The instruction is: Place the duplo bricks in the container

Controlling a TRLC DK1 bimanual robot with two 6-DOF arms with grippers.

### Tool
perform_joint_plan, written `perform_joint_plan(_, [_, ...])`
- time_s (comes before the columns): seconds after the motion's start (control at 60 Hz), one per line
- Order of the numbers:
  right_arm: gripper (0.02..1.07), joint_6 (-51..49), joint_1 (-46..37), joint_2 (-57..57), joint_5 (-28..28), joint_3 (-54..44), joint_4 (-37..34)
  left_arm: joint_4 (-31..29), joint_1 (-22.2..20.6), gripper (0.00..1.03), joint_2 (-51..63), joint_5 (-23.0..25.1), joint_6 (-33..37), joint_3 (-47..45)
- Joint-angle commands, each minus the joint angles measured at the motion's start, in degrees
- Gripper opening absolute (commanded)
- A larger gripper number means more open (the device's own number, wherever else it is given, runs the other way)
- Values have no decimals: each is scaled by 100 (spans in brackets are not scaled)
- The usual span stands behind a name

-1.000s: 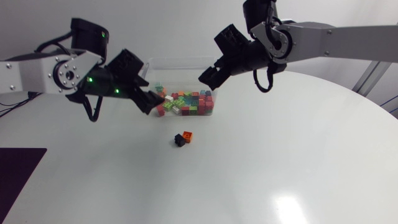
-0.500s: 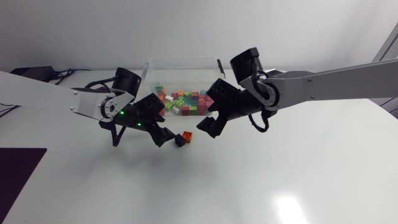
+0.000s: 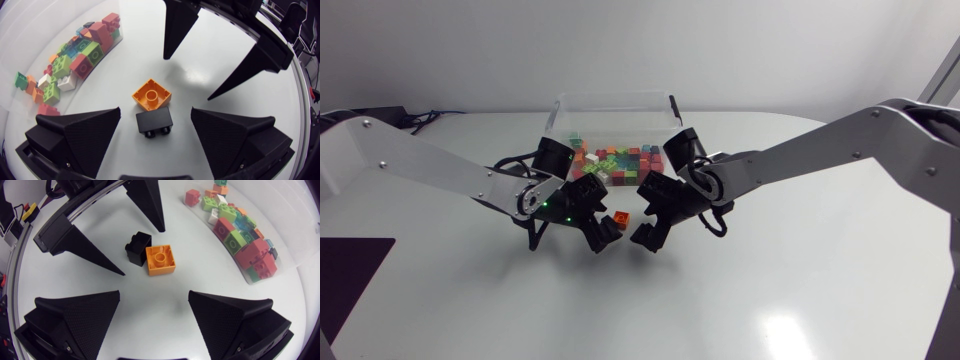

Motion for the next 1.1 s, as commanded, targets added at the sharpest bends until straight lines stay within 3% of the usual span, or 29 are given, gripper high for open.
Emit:
perform_joint_plan(0.0, [101,-149,100,246,-47,181,79,223,-70,96,265,80,-85,-149])
perform_joint_plan(0.117, [101,-175,144,440,-47,348,79,311,-70,82,423,72,-111,-87])
perform_joint_plan(0.25, [101,-228,135,624,-38,586,61,311,-18,38,493,72,-76,-78])
perform_joint_plan(0.783, [100,-378,153,1160,-82,1271,-71,-14,483,35,-25,107,654,-483])
perform_joint_plan(0.85, [92,-395,179,1240,-91,1377,-150,-41,519,35,-113,124,689,-544])
perform_joint_plan(0.933, [75,-395,223,1292,-91,1412,-158,-102,580,35,-228,151,724,-588])
perform_joint_plan(1.083, [27,-457,267,1301,-100,1429,-299,-392,694,35,-641,230,768,-553])
